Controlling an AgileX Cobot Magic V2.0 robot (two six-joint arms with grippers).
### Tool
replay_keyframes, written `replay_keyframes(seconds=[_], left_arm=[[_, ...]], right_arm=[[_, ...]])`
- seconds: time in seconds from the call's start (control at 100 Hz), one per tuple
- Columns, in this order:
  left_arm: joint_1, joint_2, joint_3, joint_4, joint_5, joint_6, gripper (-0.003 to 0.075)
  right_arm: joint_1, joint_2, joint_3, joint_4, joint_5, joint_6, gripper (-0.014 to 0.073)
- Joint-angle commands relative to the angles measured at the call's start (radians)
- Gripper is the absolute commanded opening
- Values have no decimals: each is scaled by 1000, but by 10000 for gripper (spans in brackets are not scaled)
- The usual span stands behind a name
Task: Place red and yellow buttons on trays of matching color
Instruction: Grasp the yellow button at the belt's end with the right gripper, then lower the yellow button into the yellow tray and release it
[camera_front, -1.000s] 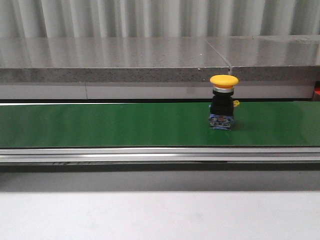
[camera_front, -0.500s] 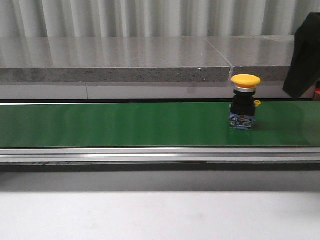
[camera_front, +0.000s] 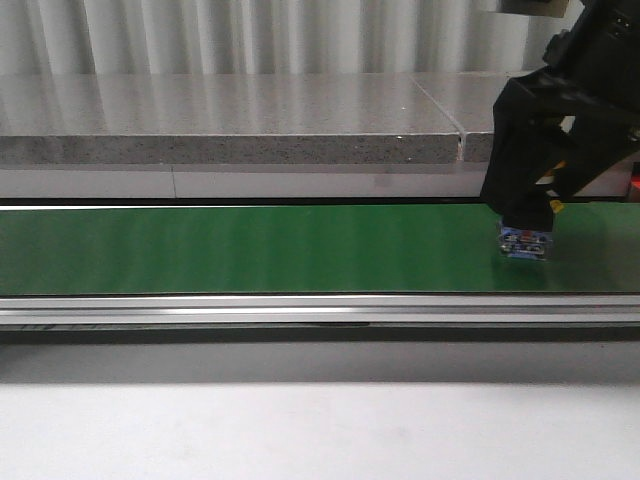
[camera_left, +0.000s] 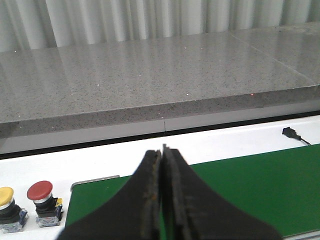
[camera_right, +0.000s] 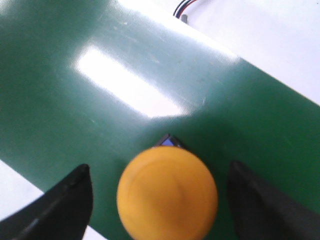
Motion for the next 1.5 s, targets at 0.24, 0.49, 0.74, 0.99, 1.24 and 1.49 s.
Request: replay_keyframes(seconds=[0.24, 0.49, 0.74, 0.99, 1.24, 1.49], left_arm=[[-8, 5, -29, -17, -81, -1, -20], [-8, 5, -29, -17, -81, -1, -20], [-8, 5, -29, -17, -81, -1, -20], [-8, 5, -29, -17, -81, -1, -20], [-8, 5, -29, -17, -81, -1, -20], [-8, 5, -29, -17, -81, -1, -20]], right_arm=[[0, -14, -38, 18, -51, -8, 8], [-54, -88, -38, 17, -37, 57, -12], [-324, -183, -38, 3, 54, 71, -12], [-671, -197, -38, 2, 10, 142, -12], [-910, -145, -37, 2, -115, 165, -13], [-962, 8, -37, 6, -168, 165, -13]])
